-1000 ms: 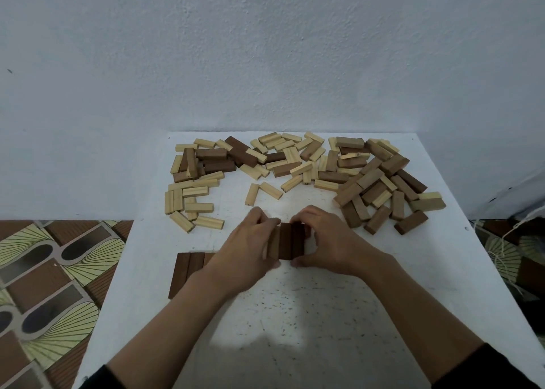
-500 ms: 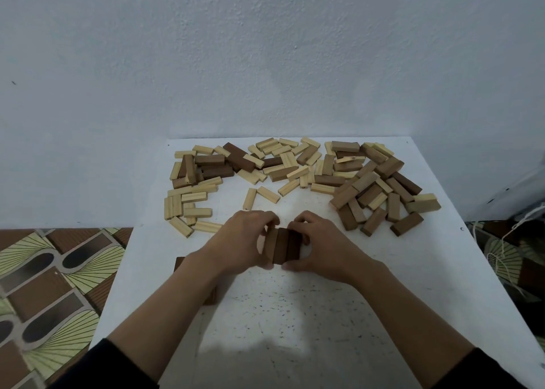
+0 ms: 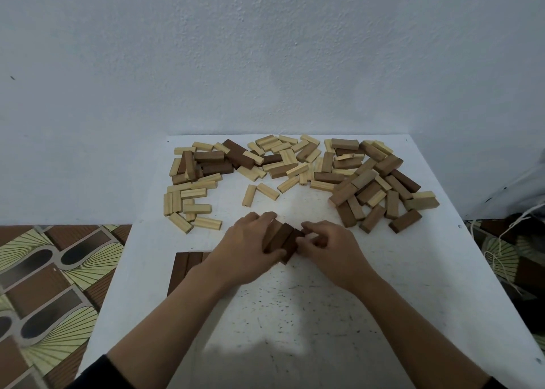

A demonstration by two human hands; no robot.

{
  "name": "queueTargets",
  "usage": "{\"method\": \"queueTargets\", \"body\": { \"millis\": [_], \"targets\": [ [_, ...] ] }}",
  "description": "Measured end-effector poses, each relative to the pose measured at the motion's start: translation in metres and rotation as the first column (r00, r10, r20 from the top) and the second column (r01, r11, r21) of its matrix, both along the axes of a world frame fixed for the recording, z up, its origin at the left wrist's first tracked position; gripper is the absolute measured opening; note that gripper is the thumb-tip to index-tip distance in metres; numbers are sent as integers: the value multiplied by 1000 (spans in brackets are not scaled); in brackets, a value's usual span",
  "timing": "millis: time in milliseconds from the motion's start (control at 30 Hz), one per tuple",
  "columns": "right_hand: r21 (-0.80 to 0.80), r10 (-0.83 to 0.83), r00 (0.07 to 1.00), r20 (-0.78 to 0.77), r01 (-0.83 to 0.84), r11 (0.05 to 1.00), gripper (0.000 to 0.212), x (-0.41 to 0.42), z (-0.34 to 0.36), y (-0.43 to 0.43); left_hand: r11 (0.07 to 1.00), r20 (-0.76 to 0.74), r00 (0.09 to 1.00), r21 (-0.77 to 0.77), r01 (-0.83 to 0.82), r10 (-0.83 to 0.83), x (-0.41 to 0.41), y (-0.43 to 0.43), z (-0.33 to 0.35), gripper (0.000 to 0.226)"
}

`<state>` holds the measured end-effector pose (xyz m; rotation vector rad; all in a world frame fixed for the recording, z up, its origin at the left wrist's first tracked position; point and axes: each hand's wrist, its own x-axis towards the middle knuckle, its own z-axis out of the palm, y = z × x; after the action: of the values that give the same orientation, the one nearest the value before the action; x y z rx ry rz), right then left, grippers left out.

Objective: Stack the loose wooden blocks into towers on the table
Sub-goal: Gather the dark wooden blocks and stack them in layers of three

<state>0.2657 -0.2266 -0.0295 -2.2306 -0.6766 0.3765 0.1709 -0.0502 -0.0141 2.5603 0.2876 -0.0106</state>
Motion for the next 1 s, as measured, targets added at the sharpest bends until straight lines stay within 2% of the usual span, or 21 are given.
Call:
{"method": "queueTargets", "body": {
  "millis": [67,167,267,400,500,567,667,767,900,1000],
  "targets": [
    [53,-23,996,-88,28,998,37,3,1,-6,998,-38,999,68,-2,4,0,-9,-2,84],
    [49,3,1000,-8,-2,999,30,6,2,-10,993,-47,999,115,14,-9,2,-19,-5,82],
    [-41,125,986,109,-121,992,38,8,0,-14,992,-90,991,63,105,-99,2,-21,-5,77],
    [-69,165,978,131,-158,985,41,5,-6,-25,971,-94,967,-4,239,-239,-4,-24,-5,71],
    [-21,125,979,163,-123,992,39,0,-14,-33,973,-22,974,-49,225,-226,-12,-29,-10,75],
    [-38,108,967,232,-102,994,49,-6,-19,-39,980,28,984,-84,180,-178,-20,-35,-15,82],
    [-139,161,944,287,-125,982,72,-15,-24,-51,994,45,998,-105,36,-31,-32,-47,-24,91],
    [-354,291,927,238,-196,914,90,-24,-30,-57,1000,46,999,21,-19,18,-42,-56,-35,88],
    [-493,379,898,224,-231,839,92,-30,-32,-53,989,50,999,145,13,-20,-45,-62,-50,77],
    [-516,388,875,291,-198,833,90,-30,-38,-51,984,101,995,177,-24,6,-44,-64,-61,71]
  ]
}}
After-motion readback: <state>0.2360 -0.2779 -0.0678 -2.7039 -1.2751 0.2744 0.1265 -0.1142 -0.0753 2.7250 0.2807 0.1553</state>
